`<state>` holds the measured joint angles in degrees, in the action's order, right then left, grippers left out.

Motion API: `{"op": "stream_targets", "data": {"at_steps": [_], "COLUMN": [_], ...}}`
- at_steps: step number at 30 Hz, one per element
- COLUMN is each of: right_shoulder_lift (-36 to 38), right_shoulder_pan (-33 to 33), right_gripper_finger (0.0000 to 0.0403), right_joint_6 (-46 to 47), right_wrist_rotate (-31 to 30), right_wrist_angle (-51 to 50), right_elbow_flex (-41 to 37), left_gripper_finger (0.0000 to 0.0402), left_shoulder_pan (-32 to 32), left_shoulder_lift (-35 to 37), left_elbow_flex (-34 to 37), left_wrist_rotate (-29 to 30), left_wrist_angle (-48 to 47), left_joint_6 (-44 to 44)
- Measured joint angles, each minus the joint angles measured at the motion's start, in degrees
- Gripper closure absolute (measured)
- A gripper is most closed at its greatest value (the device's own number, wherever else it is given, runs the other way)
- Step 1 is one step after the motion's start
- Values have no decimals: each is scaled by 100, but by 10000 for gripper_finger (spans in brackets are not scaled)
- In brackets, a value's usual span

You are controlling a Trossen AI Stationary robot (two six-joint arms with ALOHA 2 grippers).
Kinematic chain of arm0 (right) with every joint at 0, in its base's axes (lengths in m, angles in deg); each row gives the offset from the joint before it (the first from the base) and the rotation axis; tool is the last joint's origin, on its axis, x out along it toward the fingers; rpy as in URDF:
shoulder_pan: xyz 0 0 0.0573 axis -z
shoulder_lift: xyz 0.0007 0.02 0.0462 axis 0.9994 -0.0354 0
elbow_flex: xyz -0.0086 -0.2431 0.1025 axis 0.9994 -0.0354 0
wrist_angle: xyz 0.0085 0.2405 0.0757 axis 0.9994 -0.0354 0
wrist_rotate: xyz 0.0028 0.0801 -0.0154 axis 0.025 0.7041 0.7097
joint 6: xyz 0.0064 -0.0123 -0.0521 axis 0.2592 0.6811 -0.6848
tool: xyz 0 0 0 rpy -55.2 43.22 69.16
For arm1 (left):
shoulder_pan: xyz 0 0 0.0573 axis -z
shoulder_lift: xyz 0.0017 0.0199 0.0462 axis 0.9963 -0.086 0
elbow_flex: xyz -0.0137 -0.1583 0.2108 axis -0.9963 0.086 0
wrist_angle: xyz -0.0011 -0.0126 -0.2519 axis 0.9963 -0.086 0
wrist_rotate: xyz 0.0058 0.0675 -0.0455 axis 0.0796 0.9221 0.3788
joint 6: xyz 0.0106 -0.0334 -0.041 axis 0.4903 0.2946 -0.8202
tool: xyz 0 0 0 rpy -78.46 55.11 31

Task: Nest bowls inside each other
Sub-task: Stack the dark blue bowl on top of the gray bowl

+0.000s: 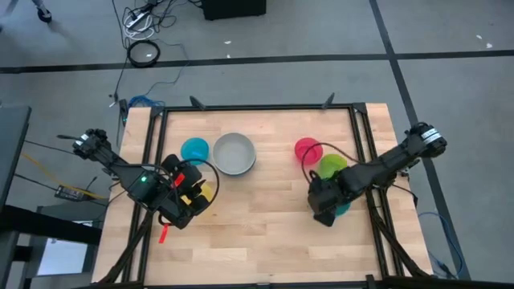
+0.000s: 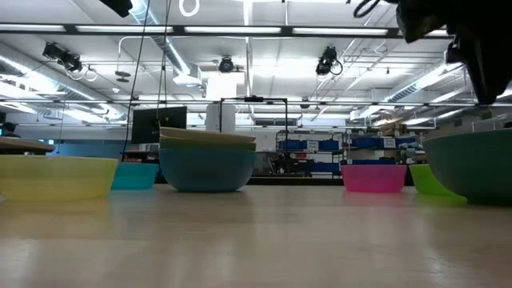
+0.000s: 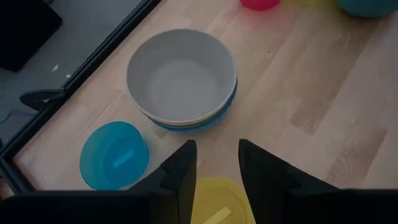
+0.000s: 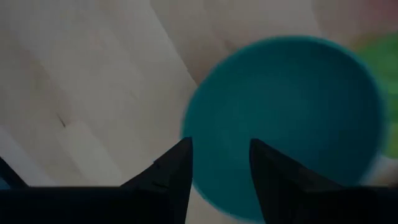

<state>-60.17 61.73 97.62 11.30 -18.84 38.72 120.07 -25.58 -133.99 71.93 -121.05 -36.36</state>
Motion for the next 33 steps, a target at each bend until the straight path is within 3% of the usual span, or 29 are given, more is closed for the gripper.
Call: {"op": "stream_targets", "data": {"at_steps": [14, 33], "right_shoulder_lift": [-1164, -556], "right_shoulder_pan": [-77, -20], "right_gripper_finger": [257, 257], "right_joint_6": [-521, -319], "right_wrist_rotate": [152, -224], "right_wrist_angle": [619, 396], "right_elbow_flex": [-399, -403], "left_gripper_finger": [273, 273], "left_shoulder_pan": [0, 0], "left_shoulder_lift": [-1, -1], "left_elbow_flex": [-1, 1], "left_wrist_rotate": [20, 24], "left_wrist_angle": [-6, 15], "left_joint_6": [0, -44]}}
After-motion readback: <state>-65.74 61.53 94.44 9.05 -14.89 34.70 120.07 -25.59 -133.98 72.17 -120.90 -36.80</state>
